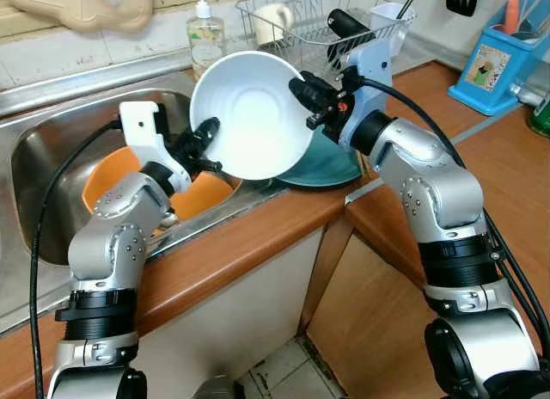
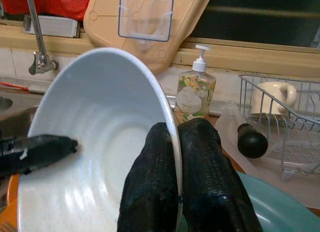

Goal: Kitchen organization

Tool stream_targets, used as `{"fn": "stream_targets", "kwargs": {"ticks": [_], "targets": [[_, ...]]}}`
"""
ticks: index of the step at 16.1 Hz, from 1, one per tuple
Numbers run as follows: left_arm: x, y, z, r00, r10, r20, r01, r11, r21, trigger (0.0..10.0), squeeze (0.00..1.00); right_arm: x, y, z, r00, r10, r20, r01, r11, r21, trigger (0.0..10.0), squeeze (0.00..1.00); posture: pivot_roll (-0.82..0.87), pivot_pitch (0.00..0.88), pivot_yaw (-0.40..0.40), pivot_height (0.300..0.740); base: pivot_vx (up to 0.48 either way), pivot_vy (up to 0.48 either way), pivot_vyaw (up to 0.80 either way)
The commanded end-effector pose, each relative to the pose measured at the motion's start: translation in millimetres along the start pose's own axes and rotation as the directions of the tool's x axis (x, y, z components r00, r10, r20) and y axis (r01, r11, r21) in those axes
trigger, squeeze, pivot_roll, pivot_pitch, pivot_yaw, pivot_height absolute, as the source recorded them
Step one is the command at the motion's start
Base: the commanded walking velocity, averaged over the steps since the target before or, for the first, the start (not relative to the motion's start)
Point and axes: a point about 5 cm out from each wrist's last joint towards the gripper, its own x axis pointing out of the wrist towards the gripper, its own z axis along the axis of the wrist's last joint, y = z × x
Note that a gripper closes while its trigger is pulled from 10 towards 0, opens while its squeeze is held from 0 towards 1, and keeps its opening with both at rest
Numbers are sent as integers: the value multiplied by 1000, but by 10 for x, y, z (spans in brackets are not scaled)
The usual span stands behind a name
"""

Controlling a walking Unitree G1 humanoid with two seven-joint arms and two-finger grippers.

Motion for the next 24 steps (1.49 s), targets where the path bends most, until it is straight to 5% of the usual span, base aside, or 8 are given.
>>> {"fn": "stream_targets", "kwargs": {"ticks": [1,2,9,12,13,19,21,24], "targets": [[20,-81,3,999,-41,-3,41,999,1,0,0,-1,31,146,998,8,63,-6,1000,-28,10000,0,-1,0,53,740,0,0,0],[27,-62,52,999,-28,25,29,999,-24,0,0,2,28,149,998,6,65,-4,1000,-28,10000,1000,-1,0,53,740,0,0,0],[-24,219,418,971,133,199,-99,980,-173,0,0,-19,75,186,997,48,60,-45,998,-52,10000,1000,-2,0,50,740,0,0,0],[-117,553,443,922,343,182,-334,939,-79,0,0,-65,198,83,987,156,-28,-158,981,-114,10000,1000,-5,0,47,740,0,0,0],[-208,771,348,879,467,99,-475,875,89,0,0,-112,264,4,977,201,-72,-208,972,-114,10000,1000,-6,0,46,740,0,0,0],[-263,951,-134,794,582,-177,-520,800,298,0,0,-280,502,-190,895,378,-239,-421,892,-163,10000,1000,-15,0,50,740,0,0,0],[-247,899,-304,780,555,-288,-468,824,320,10000,0,-307,528,-230,877,397,-269,-449,877,-171,10000,1000,-15,0,50,740,0,0,0],[-242,890,-374,761,554,-338,-452,826,338,10000,0,-318,531,-246,871,398,-287,-456,872,-176,10000,1000,-15,0,50,740,0,0,0]]}}
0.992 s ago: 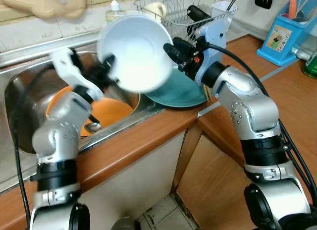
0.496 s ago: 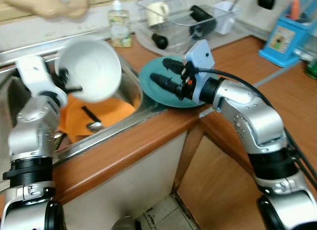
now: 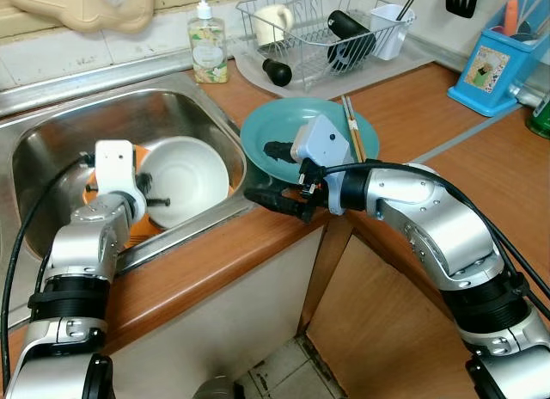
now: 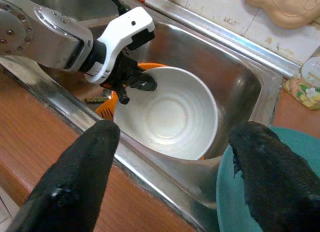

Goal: Kitchen organization

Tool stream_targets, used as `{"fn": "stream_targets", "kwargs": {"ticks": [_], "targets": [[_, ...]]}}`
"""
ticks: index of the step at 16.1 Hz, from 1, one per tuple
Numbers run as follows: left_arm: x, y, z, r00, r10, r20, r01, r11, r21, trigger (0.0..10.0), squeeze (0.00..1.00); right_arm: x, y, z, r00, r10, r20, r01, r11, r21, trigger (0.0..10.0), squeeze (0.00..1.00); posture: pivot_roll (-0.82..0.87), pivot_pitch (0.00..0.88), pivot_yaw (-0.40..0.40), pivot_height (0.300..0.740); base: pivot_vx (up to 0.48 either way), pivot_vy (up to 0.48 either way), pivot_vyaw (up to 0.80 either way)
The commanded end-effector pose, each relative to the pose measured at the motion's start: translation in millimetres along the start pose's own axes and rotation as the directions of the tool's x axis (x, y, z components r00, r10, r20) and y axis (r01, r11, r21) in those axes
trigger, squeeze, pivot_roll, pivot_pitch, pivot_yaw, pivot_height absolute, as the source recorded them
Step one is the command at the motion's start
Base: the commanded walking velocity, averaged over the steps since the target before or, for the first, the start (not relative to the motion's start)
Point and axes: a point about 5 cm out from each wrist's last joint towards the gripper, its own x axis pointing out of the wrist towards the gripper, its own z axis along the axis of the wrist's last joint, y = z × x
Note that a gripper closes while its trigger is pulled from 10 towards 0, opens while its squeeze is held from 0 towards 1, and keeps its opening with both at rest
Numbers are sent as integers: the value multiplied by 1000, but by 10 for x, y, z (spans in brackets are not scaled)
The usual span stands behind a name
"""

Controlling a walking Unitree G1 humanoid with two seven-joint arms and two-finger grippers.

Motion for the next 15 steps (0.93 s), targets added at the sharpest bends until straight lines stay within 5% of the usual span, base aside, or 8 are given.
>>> {"fn": "stream_targets", "kwargs": {"ticks": [1,2,3,8,10,11,14,15], "targets": [[4,-18,58,1000,-30,-2,30,999,18,10000,0,-2,27,13,1000,14,-13,-15,1000,-24,10000,1000,-13,0,48,740,0,0,0],[5,-28,47,999,-38,-9,38,999,20,10000,16,-1,28,10,1000,15,-15,-15,1000,-25,10000,1000,-12,0,48,740,0,0,0],[0,-56,16,998,-55,-28,56,998,29,10000,1000,0,32,-3,1000,15,-23,-16,999,-29,10000,1000,-14,0,48,740,0,0,0],[-9,-55,23,998,-58,-17,58,998,34,10000,1000,3,17,-20,999,2,-33,-3,999,-33,10000,1000,-12,0,49,740,0,0,0],[-34,-50,106,994,-86,65,82,995,63,10000,1000,4,-77,-47,995,-82,-51,82,997,-2,10000,1000,-12,0,49,740,0,0,0],[-69,-80,191,982,-126,141,116,990,78,10000,1000,-3,-238,-83,974,-211,-80,215,976,43,10000,1000,-12,0,49,740,0,0,0],[-132,-123,292,958,-168,231,152,984,89,10000,1000,-50,-464,-117,923,-368,-112,379,920,104,10000,1000,-9,0,46,740,0,0,0],[-210,-178,385,921,-236,311,212,971,111,10000,1000,-105,-632,-153,865,-479,-148,499,851,166,10000,1000,-7,0,45,740,0,0,0]]}}
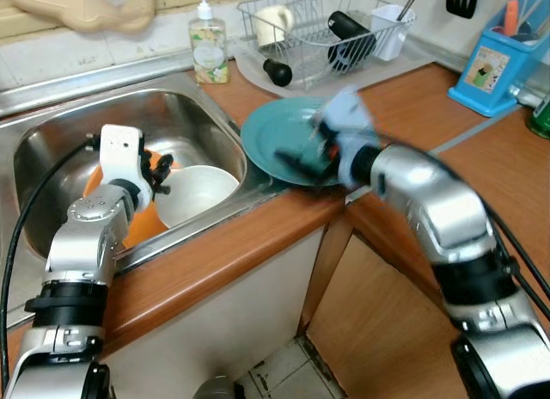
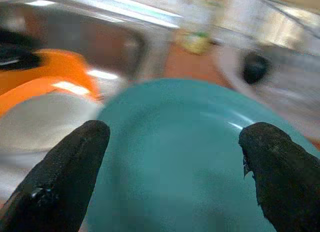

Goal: Kitchen organization

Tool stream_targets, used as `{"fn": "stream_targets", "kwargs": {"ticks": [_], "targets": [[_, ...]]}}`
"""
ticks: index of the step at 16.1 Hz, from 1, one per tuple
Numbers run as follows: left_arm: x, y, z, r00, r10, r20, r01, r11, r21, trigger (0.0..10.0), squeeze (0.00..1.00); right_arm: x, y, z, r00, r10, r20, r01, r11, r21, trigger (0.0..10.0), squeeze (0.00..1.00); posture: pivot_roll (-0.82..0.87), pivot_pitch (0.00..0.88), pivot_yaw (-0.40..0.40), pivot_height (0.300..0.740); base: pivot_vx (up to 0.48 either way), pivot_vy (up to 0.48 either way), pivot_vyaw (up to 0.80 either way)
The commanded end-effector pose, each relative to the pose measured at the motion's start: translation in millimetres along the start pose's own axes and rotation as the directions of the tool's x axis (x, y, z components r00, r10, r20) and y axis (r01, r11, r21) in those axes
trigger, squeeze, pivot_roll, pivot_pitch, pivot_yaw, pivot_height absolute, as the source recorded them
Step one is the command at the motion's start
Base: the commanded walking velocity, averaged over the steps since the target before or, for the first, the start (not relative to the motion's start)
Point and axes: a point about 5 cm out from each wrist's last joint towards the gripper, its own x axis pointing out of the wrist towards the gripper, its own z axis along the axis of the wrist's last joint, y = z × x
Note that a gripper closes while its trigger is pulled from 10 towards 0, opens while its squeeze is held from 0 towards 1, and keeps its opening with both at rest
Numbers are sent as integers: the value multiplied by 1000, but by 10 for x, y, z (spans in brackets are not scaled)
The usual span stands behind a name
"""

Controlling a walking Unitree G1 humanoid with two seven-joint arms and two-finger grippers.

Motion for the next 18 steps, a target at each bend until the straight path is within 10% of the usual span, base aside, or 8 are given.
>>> {"fn": "stream_targets", "kwargs": {"ticks": [1,4,6,7,10,11,12,18], "targets": [[-27,-37,98,997,-42,67,42,999,8,10000,1000,-2,-124,15,997,-82,-15,82,996,37,10000,1000,-7,0,45,740,0,0,0],[-132,-184,187,970,-201,136,198,980,32,10000,1000,66,-389,-42,961,-260,-95,267,961,71,10000,1000,-2,0,40,740,0,0,0],[-265,-372,198,910,-400,111,395,916,72,10000,545,108,-518,-100,927,-323,-194,347,932,108,10000,0,0,0,37,740,0,0,0],[-318,-436,205,881,-461,105,454,887,89,10000,0,133,-536,-116,924,-314,-217,349,925,147,10000,0,0,0,37,740,0,0,0],[-408,-568,206,811,-580,83,573,814,94,10000,0,197,-540,-200,916,-275,-293,341,918,203,9686,0,4,0,35,740,0,0,0],[-442,-625,214,782,-619,76,612,785,96,10000,0,242,-529,-251,912,-261,-317,338,915,219,2157,0,8,0,31,740,0,0,0],[-453,-645,225,772,-631,76,624,775,97,10000,0,265,-521,-277,909,-255,-329,337,915,223,157,0,9,0,31,740,0,0,0],[-474,-657,232,762,-644,62,638,764,97,10000,0,334,-493,-319,919,-224,-325,312,917,249,0,0,12,0,34,740,0,0,0]]}}
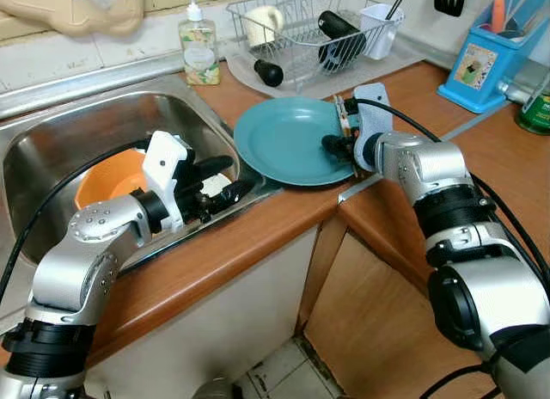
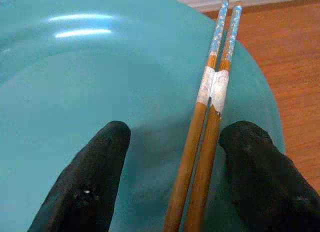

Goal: Kitchen organization

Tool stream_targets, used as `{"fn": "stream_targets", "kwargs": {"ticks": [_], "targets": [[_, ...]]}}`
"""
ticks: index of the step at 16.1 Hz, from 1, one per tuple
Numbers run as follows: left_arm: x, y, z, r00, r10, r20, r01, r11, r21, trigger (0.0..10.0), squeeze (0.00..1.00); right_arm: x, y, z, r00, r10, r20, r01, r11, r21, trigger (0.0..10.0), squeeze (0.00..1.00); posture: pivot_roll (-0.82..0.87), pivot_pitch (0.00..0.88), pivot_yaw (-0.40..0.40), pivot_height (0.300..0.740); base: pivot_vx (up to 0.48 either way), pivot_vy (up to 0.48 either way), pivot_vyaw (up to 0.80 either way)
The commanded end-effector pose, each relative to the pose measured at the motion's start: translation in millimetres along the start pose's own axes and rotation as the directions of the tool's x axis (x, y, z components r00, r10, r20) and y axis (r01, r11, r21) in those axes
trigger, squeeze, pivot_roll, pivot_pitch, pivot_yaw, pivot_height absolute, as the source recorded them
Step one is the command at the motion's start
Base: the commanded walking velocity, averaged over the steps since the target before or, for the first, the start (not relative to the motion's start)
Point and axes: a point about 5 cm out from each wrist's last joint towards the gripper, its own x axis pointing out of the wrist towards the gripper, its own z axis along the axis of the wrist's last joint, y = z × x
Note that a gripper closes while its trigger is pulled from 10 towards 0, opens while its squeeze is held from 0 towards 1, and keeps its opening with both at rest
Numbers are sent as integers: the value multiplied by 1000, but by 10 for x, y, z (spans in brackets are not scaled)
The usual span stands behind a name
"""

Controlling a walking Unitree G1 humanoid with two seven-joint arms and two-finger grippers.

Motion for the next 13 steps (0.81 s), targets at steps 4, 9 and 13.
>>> {"fn": "stream_targets", "kwargs": {"ticks": [4,9,13], "targets": [[7,-38,16,1000,-14,-9,15,1000,13,10000,0,43,38,-14,999,32,12,-32,999,1,0,0,13,0,36,740,0,0,0],[22,-47,-2,1000,-14,-19,14,1000,8,10000,0,66,60,-38,998,63,26,-63,998,9,0,0,13,0,37,740,0,0,0],[25,-45,1,1000,-11,-20,11,1000,5,10000,0,71,59,-40,997,67,30,-68,998,13,0,0,13,0,37,740,0,0,0]]}}
